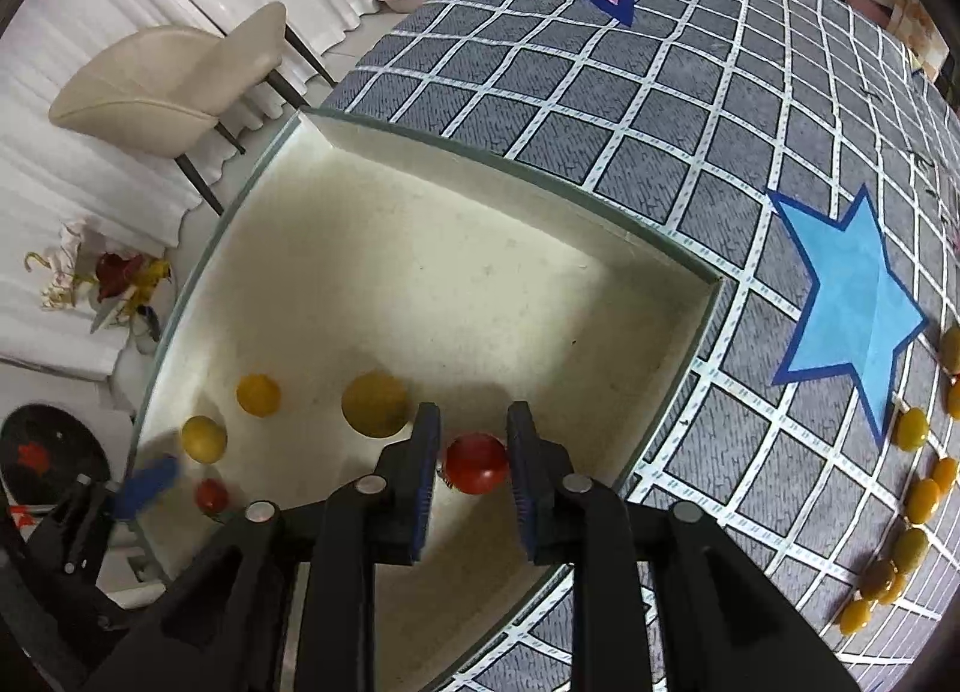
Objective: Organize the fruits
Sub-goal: 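Open both tools to drop the red tomatoes into the tray, then move the left tool toward a yellow tomato while the right tool reaches a tan fruit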
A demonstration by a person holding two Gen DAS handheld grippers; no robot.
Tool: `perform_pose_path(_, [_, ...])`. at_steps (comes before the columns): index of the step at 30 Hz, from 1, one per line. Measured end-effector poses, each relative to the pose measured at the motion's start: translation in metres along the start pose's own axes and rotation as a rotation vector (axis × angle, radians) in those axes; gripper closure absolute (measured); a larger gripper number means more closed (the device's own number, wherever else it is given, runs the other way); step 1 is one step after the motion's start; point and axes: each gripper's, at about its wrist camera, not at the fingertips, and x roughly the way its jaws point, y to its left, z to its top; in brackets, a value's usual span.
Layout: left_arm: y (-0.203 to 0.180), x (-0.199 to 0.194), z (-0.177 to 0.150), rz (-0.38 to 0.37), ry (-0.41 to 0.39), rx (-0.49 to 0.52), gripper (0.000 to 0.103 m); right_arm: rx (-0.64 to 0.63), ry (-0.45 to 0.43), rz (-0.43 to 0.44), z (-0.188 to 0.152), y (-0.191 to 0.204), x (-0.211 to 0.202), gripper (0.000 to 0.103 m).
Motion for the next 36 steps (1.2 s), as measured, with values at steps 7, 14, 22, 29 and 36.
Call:
perform_pose_path(7, [-0.012,-0.003,0.005,0.011,0.011,0.050,0.023,0.051,-0.106,0.063,-0.004,-0.009,-0.037,0.022])
perform_pose_path(14, [-0.041,-0.022,0.020,-0.003,-0.033,0.115,0.023,0.125,-0.167,0.022,-0.029,-0.038,-0.076,0.022])
perform_pose_path(22, [-0.091,-0.044,0.039,-0.071,-0.085,0.211,0.023,0.250,-0.153,-0.073,-0.088,-0.102,-0.104,0.022])
perform_pose_path(29, [-0.150,-0.054,0.047,-0.138,-0.101,0.318,0.023,0.371,-0.119,-0.166,-0.152,-0.159,-0.125,0.022])
perform_pose_path(36, [-0.196,-0.045,0.042,-0.166,-0.066,0.407,0.023,0.410,-0.064,-0.176,-0.204,-0.172,-0.126,0.022])
